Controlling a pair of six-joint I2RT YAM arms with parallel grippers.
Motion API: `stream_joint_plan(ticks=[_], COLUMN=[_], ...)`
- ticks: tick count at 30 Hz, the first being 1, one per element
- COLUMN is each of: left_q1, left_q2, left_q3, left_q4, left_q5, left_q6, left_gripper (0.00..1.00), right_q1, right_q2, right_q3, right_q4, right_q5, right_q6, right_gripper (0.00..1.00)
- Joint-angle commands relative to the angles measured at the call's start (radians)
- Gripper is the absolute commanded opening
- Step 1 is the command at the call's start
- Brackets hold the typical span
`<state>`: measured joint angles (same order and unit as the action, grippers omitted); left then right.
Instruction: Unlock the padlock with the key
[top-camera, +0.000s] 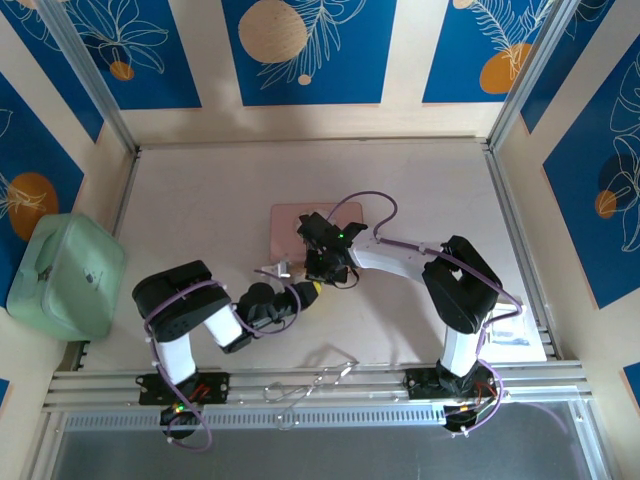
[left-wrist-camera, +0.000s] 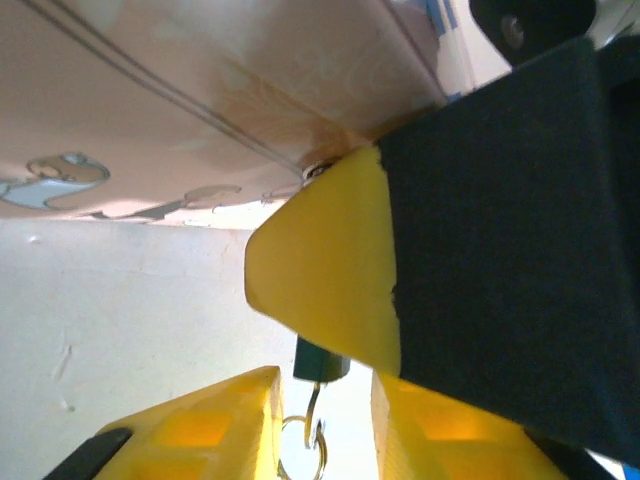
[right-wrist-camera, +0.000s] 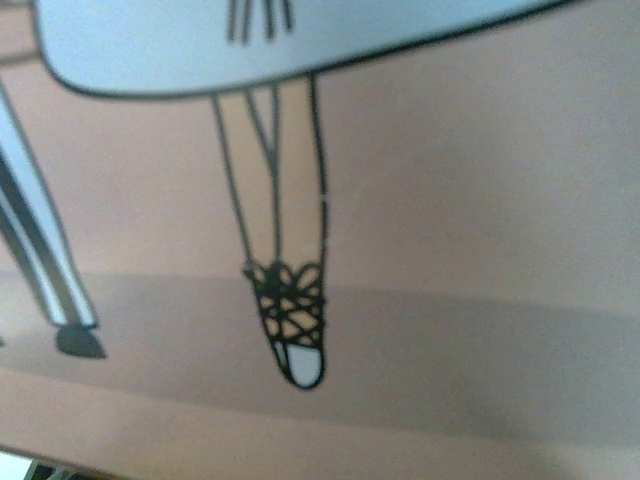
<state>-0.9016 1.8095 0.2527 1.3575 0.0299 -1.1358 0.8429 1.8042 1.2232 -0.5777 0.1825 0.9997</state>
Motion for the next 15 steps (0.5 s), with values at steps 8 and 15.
stream_joint_plan(ticks=[8,15], left_q1=[-0.017,-0.045], left_q2=[-0.064,-0.217], left_q3=[0.037,0.091], left_q4=[-0.105,-0.464], left_q5=[-0.002,-0.104], left_q6=[0.056,0.147], left_gripper=[0.07,0.00], right_q1=[-0.001,0.005], right_q2=[0.020,0.027], right_q3=[0.024,0.039], right_q4=[-0.046,-0.077], right_q5=[-0.044,-0.047], right_q6=[0.022,0.035], right_gripper=[0.00,0.00])
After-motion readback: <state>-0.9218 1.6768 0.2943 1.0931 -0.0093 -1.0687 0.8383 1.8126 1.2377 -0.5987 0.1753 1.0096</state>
